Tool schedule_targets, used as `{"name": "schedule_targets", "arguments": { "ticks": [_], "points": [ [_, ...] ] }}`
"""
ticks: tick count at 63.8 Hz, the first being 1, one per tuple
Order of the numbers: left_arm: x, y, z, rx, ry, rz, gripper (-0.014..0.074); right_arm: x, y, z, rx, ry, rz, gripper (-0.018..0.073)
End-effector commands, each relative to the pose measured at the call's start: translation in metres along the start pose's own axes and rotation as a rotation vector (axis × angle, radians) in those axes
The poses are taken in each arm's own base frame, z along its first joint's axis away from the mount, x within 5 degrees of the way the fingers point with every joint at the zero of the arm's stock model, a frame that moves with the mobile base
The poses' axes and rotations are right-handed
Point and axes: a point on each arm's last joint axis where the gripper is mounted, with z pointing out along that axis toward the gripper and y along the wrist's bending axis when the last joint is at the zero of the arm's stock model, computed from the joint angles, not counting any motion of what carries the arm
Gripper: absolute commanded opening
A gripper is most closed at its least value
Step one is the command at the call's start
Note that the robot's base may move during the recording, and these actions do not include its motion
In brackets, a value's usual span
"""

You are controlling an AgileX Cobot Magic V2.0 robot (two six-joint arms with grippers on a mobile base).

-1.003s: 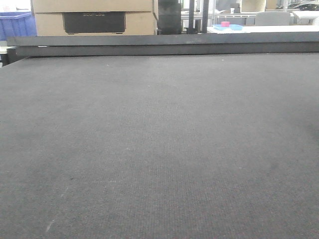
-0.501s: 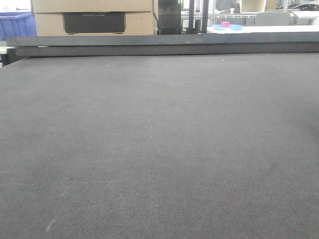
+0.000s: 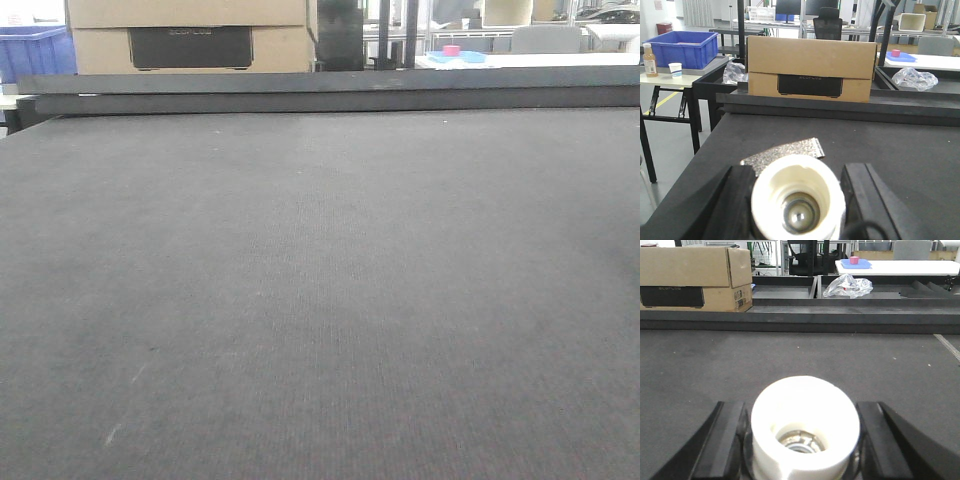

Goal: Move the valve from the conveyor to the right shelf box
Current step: 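Lift both held valves up off the conveyor belt, then drive the base to the shelf of blue boxes holding both valves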

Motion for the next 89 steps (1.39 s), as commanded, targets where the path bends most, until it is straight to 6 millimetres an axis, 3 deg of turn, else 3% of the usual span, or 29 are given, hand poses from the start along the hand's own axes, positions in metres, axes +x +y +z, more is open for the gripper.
{"name": "schedule_targets", "arguments": {
  "ticks": [1,89],
  "points": [
    [-0.0088,-0.0011,-0.0035,0.012,-0.079,-0.003,-0.0111,-0.0104,0.0003,-0.0042,-0.002,-0.09,-0.011,-0.0167],
    [-0.0088,-0.0011,-0.0035,0.012,-0.079,-0.003,-0.0111,-0.0104,0.0003,-0.0042,-0.002,-0.09,-0.011,-0.0167]
  ]
}}
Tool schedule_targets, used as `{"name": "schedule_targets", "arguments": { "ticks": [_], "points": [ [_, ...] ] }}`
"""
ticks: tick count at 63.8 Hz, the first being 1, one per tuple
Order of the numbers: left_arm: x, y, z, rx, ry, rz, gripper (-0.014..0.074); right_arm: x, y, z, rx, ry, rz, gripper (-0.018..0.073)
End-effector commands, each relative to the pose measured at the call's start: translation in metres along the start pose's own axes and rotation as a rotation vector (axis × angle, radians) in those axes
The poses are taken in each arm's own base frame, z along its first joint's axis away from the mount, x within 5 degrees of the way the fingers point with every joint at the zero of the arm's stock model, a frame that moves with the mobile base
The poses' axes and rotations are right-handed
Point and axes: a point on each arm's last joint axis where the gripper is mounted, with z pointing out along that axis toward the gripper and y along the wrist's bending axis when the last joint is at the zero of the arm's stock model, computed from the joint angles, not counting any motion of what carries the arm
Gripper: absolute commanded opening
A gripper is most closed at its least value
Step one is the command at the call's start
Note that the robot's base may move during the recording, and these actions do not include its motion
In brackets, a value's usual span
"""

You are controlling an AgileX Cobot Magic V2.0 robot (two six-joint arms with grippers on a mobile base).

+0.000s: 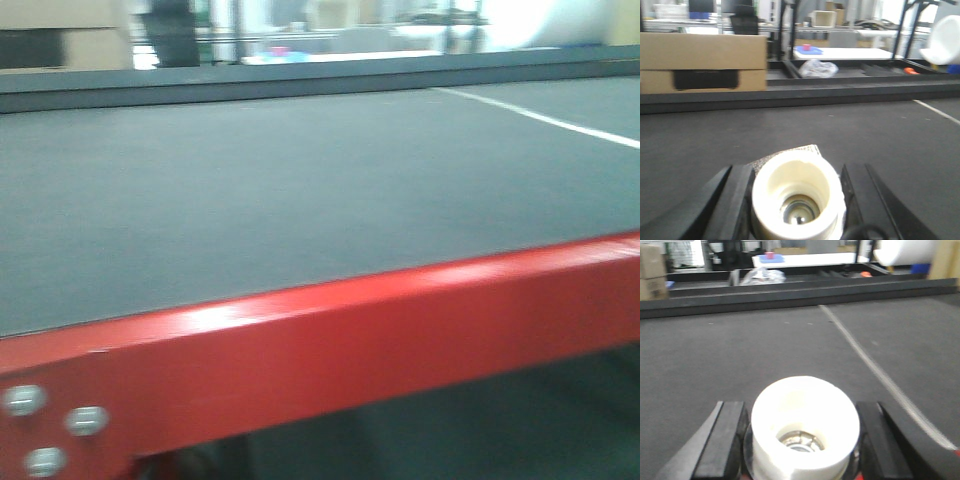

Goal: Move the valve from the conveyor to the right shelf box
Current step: 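Drive the base to the shelf of blue boxes holding both valves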

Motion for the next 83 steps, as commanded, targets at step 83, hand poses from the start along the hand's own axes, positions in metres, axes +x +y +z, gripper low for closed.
{"name": "schedule_targets", "arguments": {
  "ticks": [83],
  "points": [
    [-0.0086,-0.0011,-0.0029,0.012,-0.077,-0.003,-0.0111,-0.0104,0.0003,-0.0042,-0.002,-0.09,-0.011,-0.0167]
  ]
}}
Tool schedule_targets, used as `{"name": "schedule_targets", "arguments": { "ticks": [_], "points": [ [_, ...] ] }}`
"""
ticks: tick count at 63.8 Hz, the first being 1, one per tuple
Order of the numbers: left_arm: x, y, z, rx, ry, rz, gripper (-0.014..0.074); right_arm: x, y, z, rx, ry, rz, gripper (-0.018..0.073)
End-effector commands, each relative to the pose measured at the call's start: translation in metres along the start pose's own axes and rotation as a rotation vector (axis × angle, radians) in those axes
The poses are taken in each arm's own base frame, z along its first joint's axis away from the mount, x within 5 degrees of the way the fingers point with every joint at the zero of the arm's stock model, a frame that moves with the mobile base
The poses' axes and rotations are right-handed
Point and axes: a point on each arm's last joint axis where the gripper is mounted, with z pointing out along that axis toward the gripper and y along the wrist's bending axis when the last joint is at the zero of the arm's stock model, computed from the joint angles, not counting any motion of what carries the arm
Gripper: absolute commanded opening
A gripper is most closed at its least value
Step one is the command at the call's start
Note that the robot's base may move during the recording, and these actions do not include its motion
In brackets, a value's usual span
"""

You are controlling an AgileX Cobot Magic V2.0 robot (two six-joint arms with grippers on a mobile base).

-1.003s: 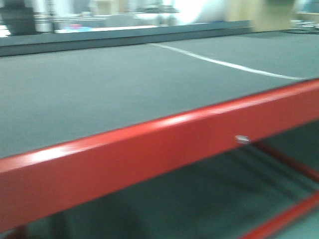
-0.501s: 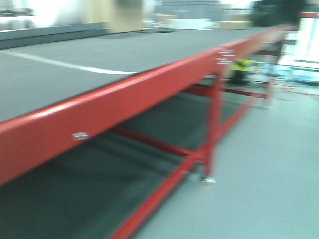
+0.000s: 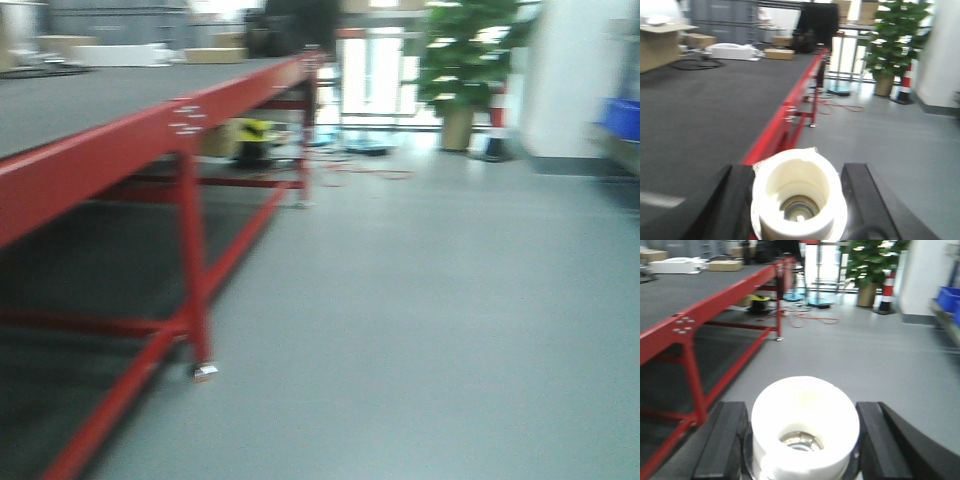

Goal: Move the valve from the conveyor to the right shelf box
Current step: 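Drive the base to the shelf of blue boxes holding both valves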

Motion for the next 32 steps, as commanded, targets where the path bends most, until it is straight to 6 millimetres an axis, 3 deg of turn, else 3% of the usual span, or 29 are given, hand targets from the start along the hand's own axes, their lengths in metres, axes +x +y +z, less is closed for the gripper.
{"name": "schedule_targets", "arguments": {
  "ticks": [1,32],
  "points": [
    [-0.0086,-0.0011,-0.0029,0.012,-0.077,-0.003,-0.0111,-0.0104,0.0004,-0.0042,-0.003,-0.09,-0.007,-0.0167],
    [-0.0086,-0.0011,-0.0029,0.012,-0.077,-0.003,-0.0111,-0.0104,0.0004,-0.0042,-0.003,-0.09,-0.007,-0.0167]
  ]
}}
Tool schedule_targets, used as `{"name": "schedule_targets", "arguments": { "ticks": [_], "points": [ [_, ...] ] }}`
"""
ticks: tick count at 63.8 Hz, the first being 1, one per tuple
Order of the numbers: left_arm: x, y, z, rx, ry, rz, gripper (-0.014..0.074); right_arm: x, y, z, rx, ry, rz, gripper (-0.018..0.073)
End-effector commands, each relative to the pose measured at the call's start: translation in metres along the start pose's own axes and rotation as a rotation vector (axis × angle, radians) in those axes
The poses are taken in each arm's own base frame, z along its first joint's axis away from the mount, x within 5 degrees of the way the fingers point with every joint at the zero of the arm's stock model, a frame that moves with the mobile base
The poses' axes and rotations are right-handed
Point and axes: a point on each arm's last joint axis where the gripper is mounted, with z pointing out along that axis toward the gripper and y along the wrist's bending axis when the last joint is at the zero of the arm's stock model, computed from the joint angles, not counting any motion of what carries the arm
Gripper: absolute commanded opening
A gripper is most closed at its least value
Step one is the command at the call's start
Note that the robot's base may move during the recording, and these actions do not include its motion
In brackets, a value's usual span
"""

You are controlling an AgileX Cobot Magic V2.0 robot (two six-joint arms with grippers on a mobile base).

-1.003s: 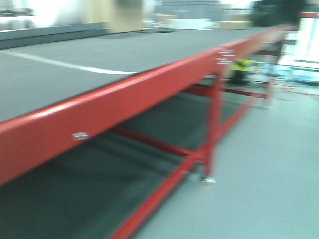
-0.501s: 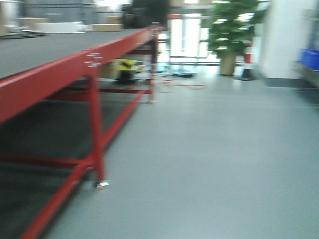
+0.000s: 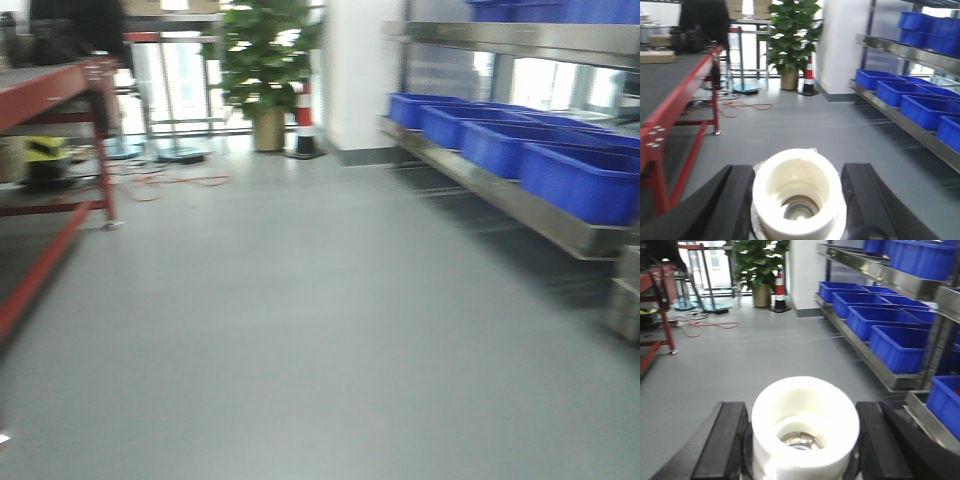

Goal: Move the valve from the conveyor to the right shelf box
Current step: 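Drive the base to the shelf of blue boxes holding both valves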

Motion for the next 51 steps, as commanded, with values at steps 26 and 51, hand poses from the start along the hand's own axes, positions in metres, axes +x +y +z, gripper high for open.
{"name": "schedule_targets", "arguments": {
  "ticks": [26,51],
  "points": [
    [-0.0086,-0.0011,-0.0029,0.011,-0.077,-0.002,-0.0111,-0.0104,0.0004,-0.0042,-0.003,-0.09,-0.007,-0.0167],
    [-0.0086,-0.0011,-0.0029,0.011,-0.077,-0.002,-0.0111,-0.0104,0.0004,-0.0042,-0.003,-0.09,-0.007,-0.0167]
  ]
}}
